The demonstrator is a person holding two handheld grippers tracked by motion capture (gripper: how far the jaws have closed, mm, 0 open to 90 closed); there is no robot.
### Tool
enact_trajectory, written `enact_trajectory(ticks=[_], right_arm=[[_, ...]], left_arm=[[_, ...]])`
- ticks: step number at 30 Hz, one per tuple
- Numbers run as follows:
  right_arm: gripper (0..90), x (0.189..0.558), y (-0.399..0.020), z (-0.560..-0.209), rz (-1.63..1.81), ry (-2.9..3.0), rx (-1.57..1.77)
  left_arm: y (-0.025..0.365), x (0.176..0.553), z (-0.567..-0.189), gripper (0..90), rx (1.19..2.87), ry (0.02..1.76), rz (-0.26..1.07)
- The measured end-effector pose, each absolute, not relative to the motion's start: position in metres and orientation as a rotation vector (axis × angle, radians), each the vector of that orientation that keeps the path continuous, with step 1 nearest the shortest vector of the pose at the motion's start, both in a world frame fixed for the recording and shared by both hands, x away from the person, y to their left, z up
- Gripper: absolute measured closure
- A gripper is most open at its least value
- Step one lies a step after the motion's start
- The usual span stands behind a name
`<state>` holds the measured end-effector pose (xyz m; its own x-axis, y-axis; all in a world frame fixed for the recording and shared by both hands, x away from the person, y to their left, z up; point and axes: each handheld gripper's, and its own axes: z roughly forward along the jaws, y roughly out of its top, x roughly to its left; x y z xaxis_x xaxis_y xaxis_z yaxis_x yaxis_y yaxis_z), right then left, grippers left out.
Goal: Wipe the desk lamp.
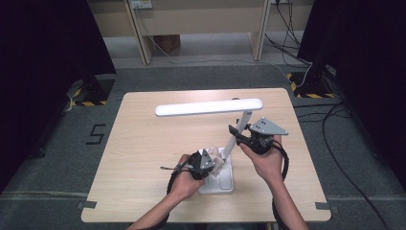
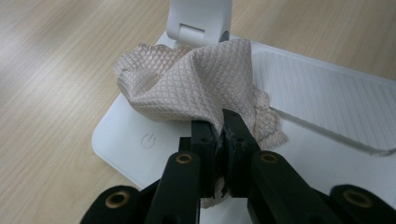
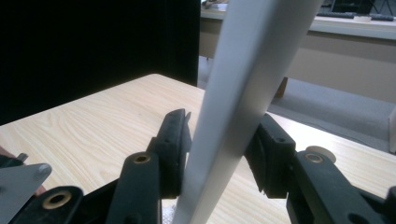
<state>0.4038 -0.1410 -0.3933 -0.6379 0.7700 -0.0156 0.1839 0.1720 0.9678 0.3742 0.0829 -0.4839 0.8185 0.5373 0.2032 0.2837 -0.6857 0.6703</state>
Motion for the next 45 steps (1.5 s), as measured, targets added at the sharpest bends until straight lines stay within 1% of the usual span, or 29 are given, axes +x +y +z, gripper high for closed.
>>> enact_trajectory(ticks=[12, 21, 28, 34, 45], right_arm=[[70.2, 0.401, -0.136, -0.393, 1.459, 1.916, 0.941], [71.2, 0.400, -0.130, -0.392, 1.431, 1.897, 0.963], [71.7, 0.399, -0.129, -0.392, 1.427, 1.894, 0.981], [72.1, 0.399, -0.128, -0.393, 1.430, 1.890, 0.987], [72.1, 0.399, -0.127, -0.392, 1.418, 1.889, 0.996]], left_arm=[[0.080, 0.349, -0.480, 84.1, 2.379, 0.511, 0.455], [0.073, 0.328, -0.481, 84.0, 2.381, 0.439, 0.405], [0.065, 0.322, -0.481, 84.0, 2.388, 0.392, 0.390], [0.059, 0.316, -0.481, 84.0, 2.381, 0.363, 0.351], [0.048, 0.302, -0.479, 83.8, 2.373, 0.269, 0.223]])
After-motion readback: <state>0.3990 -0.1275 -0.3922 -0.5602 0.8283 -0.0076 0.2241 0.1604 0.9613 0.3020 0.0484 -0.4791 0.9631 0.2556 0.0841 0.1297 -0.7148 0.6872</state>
